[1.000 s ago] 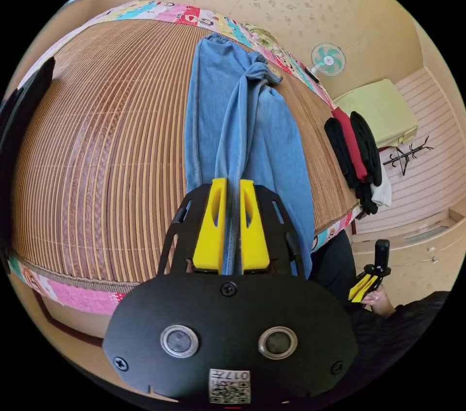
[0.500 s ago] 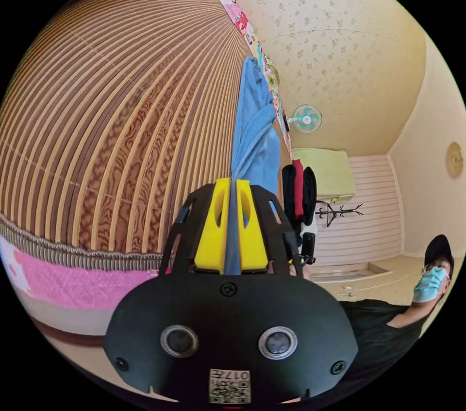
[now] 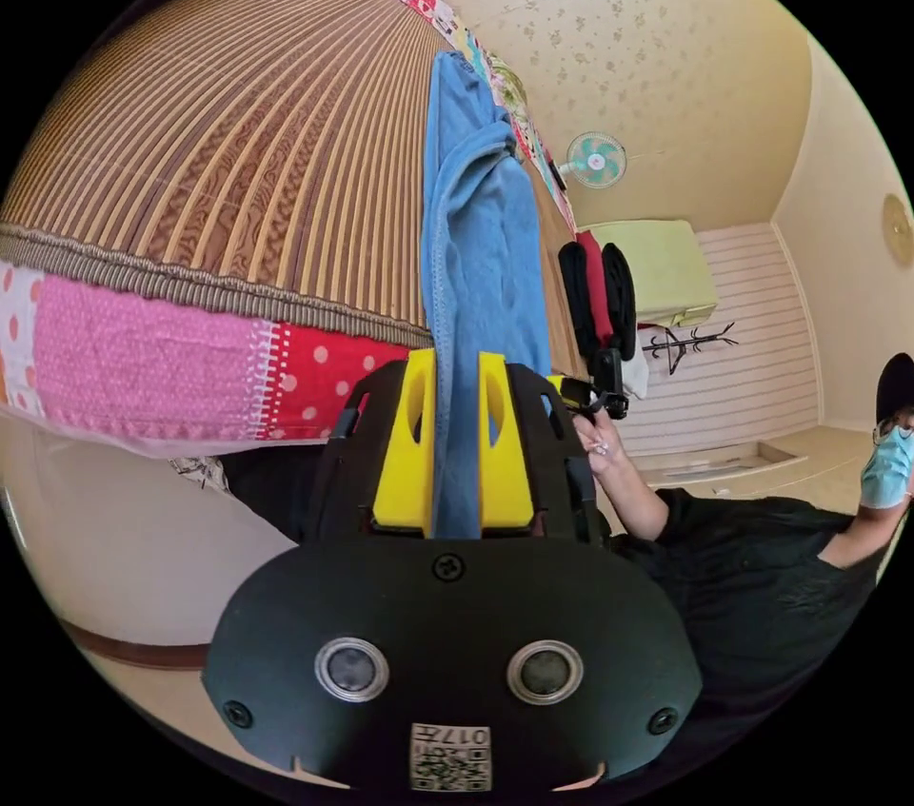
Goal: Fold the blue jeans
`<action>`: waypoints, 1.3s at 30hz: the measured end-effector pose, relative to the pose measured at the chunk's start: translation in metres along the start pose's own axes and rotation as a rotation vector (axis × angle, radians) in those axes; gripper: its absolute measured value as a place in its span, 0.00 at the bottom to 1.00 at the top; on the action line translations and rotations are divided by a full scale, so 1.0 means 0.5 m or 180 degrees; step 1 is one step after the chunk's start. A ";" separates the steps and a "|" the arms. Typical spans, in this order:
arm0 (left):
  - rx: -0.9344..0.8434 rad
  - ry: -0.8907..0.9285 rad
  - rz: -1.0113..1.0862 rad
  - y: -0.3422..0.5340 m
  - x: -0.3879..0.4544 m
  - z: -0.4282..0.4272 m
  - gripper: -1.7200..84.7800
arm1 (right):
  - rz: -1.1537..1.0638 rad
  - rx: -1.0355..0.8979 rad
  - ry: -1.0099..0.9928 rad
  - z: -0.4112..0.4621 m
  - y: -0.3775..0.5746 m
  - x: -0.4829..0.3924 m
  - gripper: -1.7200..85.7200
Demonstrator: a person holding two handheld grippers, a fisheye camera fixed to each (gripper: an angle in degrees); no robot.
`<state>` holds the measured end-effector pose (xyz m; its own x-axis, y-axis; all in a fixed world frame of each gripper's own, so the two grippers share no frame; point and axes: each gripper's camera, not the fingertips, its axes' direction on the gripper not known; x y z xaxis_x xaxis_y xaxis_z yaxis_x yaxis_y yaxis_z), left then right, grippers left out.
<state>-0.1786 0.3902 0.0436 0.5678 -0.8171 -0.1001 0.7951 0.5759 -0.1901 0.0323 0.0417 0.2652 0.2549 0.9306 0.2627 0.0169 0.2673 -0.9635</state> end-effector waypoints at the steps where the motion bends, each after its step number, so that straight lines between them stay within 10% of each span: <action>1: -0.0242 -0.0175 -0.0035 0.001 -0.001 0.015 0.06 | 0.0008 -0.0008 -0.0063 -0.003 0.009 -0.002 0.06; 24: -0.0307 -0.0523 -0.0063 0.020 -0.038 -0.016 0.09 | 0.0069 0.0095 -0.0191 -0.043 0.173 0.036 0.07; 32: 0.0362 0.1816 0.0401 0.141 -0.008 -0.113 0.02 | -0.0708 0.0684 -0.1747 -0.217 0.334 -0.051 0.04; 39: 0.0274 0.2663 0.1849 0.178 0.326 -0.212 0.02 | -0.2430 0.0861 -0.1971 -0.447 0.473 -0.391 0.03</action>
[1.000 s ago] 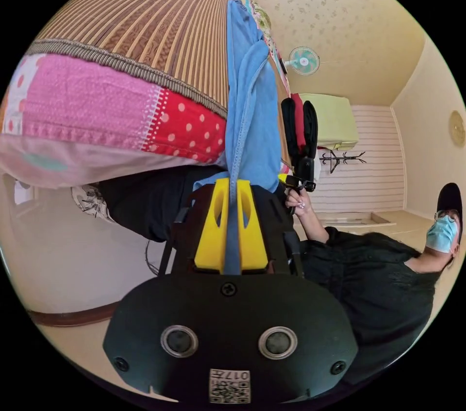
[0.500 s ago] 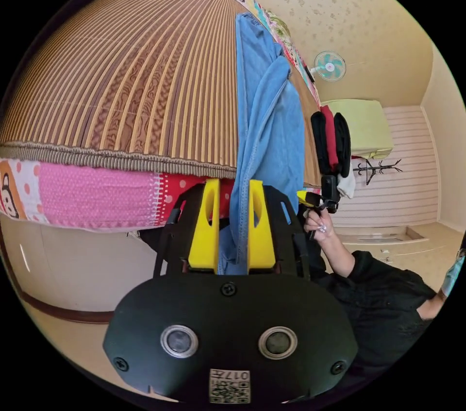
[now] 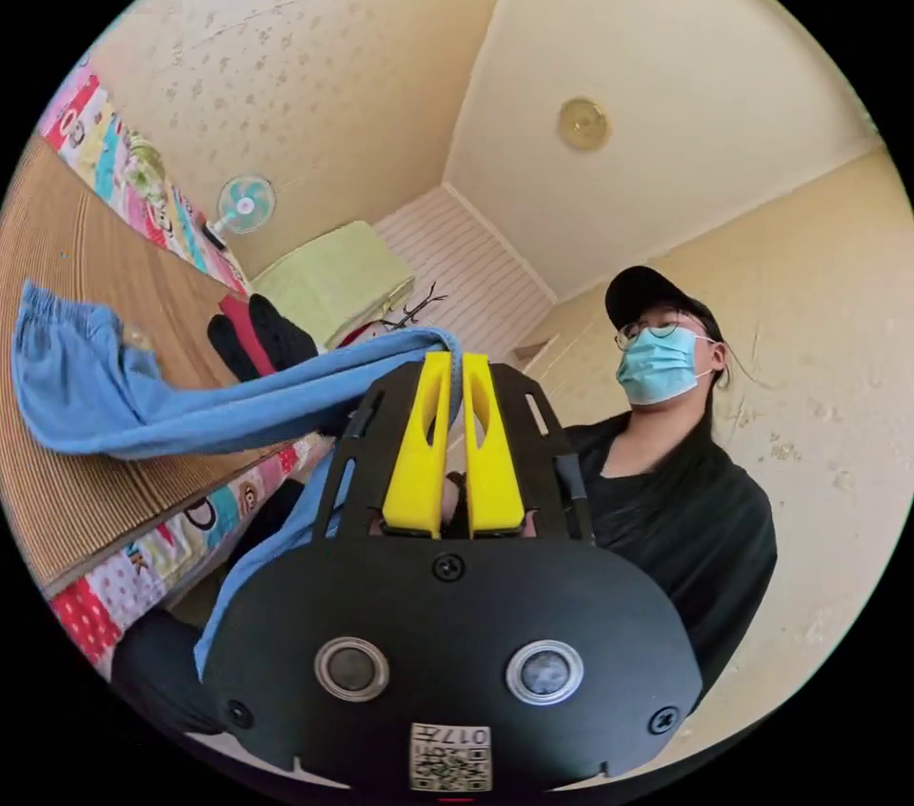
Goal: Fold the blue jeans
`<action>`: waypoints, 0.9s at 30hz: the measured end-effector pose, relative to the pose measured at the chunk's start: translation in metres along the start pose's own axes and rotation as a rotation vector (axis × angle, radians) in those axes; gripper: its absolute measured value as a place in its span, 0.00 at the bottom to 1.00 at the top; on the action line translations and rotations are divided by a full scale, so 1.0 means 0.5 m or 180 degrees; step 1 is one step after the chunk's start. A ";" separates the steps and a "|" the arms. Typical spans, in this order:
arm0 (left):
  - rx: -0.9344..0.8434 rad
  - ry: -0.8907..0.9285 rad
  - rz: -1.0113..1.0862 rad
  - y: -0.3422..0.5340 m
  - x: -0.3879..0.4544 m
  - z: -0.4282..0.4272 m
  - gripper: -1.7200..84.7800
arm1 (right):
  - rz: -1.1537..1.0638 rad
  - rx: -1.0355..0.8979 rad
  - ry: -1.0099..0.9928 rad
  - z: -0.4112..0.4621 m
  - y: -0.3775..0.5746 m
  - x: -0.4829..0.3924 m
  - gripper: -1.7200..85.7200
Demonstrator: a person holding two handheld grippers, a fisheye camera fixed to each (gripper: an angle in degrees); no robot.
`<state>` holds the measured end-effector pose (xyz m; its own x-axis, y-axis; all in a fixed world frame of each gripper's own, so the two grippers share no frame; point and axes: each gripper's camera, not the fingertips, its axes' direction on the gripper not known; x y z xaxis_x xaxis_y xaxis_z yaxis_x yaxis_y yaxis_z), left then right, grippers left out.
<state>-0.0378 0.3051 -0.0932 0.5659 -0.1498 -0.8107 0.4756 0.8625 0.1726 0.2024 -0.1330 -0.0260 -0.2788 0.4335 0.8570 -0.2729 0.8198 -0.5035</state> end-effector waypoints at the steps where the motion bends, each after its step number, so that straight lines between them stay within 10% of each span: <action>1: -0.0050 0.0110 0.0236 -0.032 0.053 0.033 0.02 | -0.0250 -0.0028 -0.0038 0.010 -0.030 -0.066 0.03; 12: -0.0140 -0.0309 0.0956 -0.224 0.315 0.238 0.01 | -0.1172 -0.0036 0.0813 0.037 -0.162 -0.433 0.03; 27: -0.0382 -0.1247 0.0258 -0.408 -0.143 0.312 0.02 | -0.0633 0.0011 0.2256 -0.047 -0.269 -0.113 0.03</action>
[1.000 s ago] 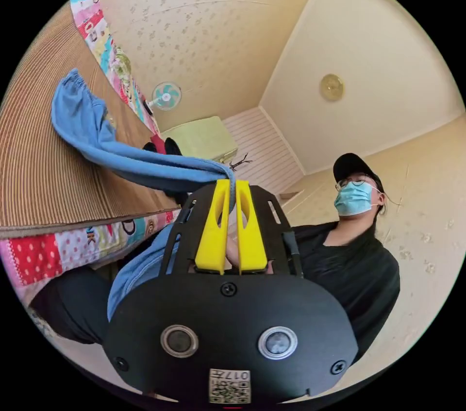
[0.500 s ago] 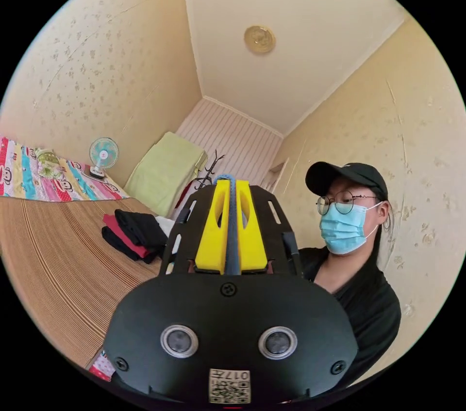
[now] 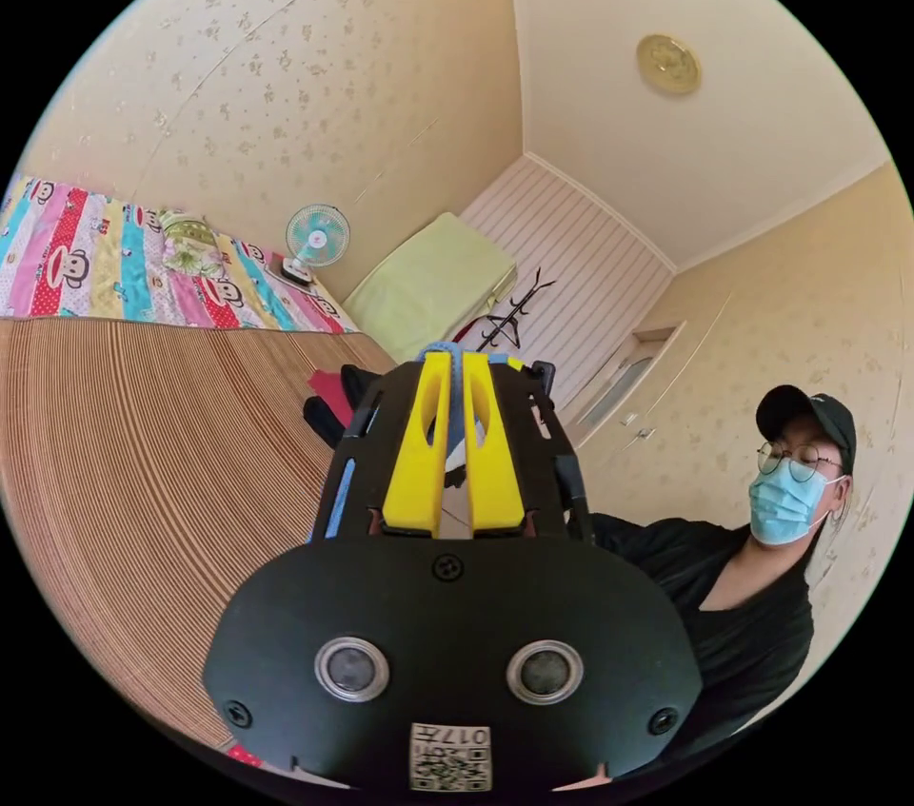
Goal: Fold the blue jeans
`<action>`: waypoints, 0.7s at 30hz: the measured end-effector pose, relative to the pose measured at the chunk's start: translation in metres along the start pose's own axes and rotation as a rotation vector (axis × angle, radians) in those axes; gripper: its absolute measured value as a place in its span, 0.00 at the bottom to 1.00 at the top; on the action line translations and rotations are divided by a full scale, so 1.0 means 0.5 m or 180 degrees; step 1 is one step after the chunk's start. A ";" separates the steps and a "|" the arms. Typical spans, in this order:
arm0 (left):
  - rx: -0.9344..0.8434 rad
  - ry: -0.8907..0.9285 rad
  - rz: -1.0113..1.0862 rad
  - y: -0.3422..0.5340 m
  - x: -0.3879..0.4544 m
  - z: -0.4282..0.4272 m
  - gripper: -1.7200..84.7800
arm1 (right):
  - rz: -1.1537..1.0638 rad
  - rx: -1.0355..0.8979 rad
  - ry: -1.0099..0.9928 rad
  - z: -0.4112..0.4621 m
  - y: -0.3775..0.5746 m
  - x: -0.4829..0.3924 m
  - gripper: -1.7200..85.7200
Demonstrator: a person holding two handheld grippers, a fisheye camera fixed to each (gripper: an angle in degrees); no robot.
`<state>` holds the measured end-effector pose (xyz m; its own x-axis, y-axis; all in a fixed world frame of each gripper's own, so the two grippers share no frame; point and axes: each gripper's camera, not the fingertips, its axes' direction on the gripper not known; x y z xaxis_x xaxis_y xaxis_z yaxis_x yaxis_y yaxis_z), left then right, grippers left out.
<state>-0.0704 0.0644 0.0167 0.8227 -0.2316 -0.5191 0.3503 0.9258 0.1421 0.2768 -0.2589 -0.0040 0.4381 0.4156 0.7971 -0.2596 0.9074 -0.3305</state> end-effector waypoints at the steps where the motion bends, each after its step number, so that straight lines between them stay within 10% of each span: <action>1: -0.0040 -0.0046 0.0018 0.032 -0.027 0.009 0.02 | 0.0022 -0.0068 -0.0049 0.013 0.042 0.018 0.03; 13: -0.1024 -0.0424 -0.1715 0.749 -0.252 0.067 0.07 | 0.1739 -0.1775 -0.0004 0.105 0.708 0.073 0.06; 21: -0.0759 -0.0873 -0.1611 0.647 -0.330 0.029 0.17 | 0.1469 -0.1560 0.0853 0.170 0.552 0.153 0.19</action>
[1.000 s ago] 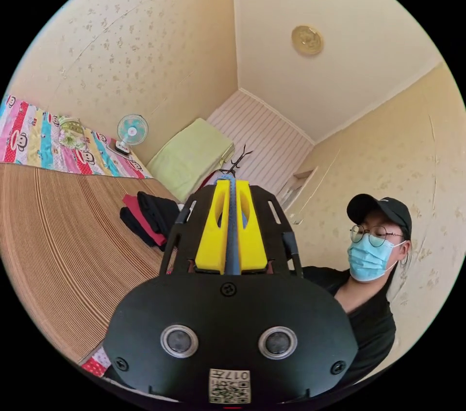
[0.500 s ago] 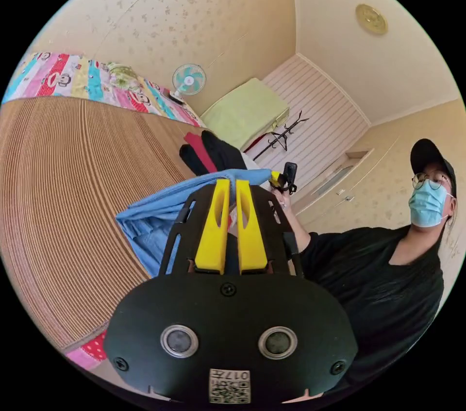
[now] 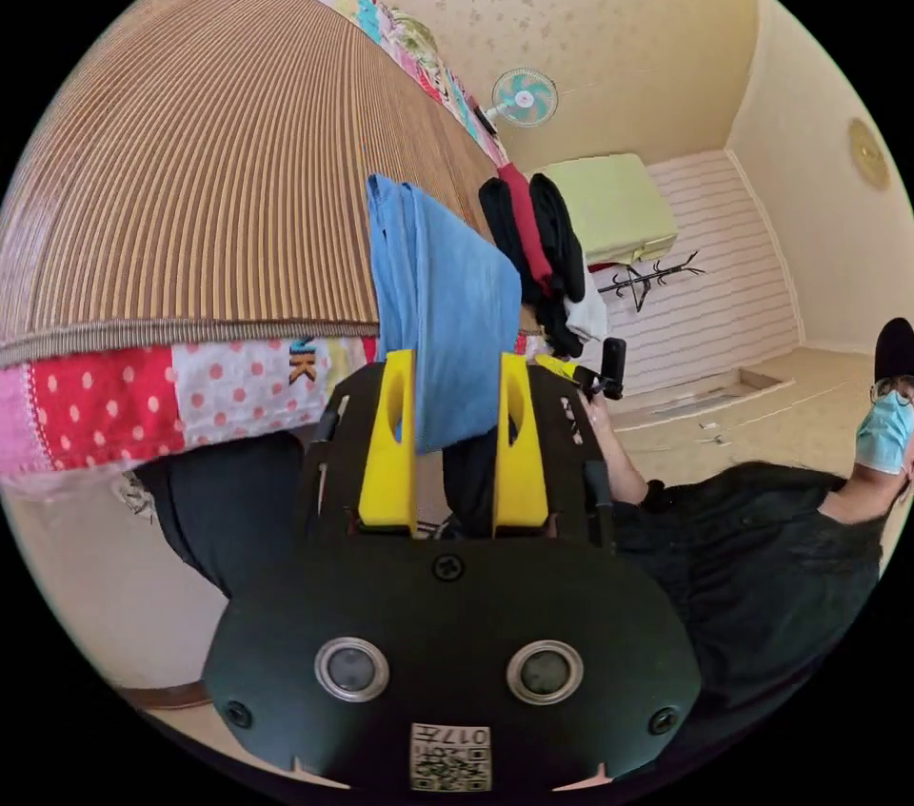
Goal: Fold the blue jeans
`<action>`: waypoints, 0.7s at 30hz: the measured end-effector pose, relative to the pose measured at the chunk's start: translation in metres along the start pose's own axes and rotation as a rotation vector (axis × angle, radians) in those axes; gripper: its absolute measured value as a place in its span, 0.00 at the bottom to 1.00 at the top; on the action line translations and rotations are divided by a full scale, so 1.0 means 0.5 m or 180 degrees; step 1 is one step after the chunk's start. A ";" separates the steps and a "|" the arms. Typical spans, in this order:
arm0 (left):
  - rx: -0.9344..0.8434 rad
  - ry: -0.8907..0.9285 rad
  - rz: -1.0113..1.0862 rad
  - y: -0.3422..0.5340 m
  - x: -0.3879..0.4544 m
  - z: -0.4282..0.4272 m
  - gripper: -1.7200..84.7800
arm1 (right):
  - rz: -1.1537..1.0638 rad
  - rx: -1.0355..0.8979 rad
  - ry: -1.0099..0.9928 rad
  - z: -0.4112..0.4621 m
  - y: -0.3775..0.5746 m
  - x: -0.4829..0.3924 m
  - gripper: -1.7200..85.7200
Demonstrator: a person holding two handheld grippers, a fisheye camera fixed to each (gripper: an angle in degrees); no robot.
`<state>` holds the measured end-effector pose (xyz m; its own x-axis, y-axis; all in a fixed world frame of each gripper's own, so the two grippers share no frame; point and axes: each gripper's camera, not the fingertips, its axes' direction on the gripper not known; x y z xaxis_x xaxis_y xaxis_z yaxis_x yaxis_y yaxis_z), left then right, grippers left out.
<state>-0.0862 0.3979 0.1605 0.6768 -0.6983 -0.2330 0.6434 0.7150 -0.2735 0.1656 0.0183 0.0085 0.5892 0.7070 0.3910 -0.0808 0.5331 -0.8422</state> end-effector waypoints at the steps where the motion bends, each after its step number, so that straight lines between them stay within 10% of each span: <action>1: 0.0025 -0.0151 0.0094 -0.058 0.006 0.008 0.19 | -0.0058 0.0105 0.0184 0.009 -0.052 0.002 0.21; 9: -0.0095 -0.0558 0.0047 -0.286 -0.069 0.161 0.18 | 0.0269 0.0411 0.0259 0.143 -0.193 0.101 0.24; 21: -0.0568 0.0488 -0.0003 -0.013 -0.014 0.194 0.09 | 0.0161 0.0212 -0.0999 0.119 0.111 -0.028 0.10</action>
<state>-0.0607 0.4016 0.2546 0.6052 -0.7059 -0.3680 0.5615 0.7062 -0.4312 0.1052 0.0657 -0.0217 0.3074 0.8366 0.4534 -0.1624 0.5156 -0.8413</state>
